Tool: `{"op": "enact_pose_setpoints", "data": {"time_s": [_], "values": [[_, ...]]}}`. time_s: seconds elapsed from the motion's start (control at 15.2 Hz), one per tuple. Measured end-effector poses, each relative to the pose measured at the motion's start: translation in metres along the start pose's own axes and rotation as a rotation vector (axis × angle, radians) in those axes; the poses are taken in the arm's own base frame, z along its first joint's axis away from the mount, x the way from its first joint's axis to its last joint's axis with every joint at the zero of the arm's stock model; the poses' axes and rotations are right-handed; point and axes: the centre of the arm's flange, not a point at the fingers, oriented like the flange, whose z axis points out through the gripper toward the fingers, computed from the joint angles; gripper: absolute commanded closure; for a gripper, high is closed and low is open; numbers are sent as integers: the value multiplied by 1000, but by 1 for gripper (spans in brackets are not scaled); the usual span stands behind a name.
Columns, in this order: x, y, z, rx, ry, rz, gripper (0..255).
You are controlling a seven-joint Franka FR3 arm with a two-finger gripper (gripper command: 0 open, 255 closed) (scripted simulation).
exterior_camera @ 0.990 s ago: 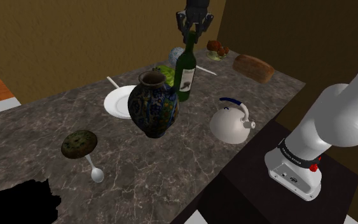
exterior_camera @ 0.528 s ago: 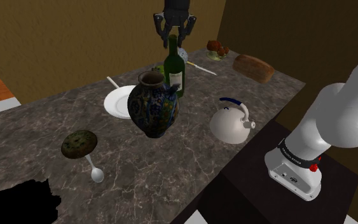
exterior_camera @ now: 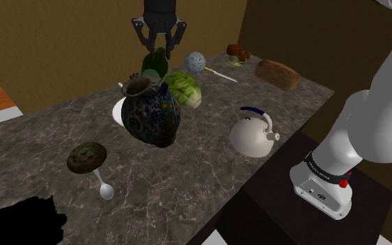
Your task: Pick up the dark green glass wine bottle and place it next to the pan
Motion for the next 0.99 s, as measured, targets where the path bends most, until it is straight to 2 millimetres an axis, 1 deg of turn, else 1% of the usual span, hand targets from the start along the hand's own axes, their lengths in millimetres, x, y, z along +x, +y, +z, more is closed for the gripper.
{"op": "enact_pose_setpoints", "data": {"time_s": [0.4,0.53,0.59,0.73,0.79,0.99], "values": [[-22,-78,1,1,-1,-1,255],[-37,-103,1,0,-2,-1,255],[-41,-115,0,1,-2,-2,255],[-47,-141,3,2,-2,-2,255],[-47,-147,7,0,-2,-2,255],[-50,-153,19,-1,-2,1,255]]}}
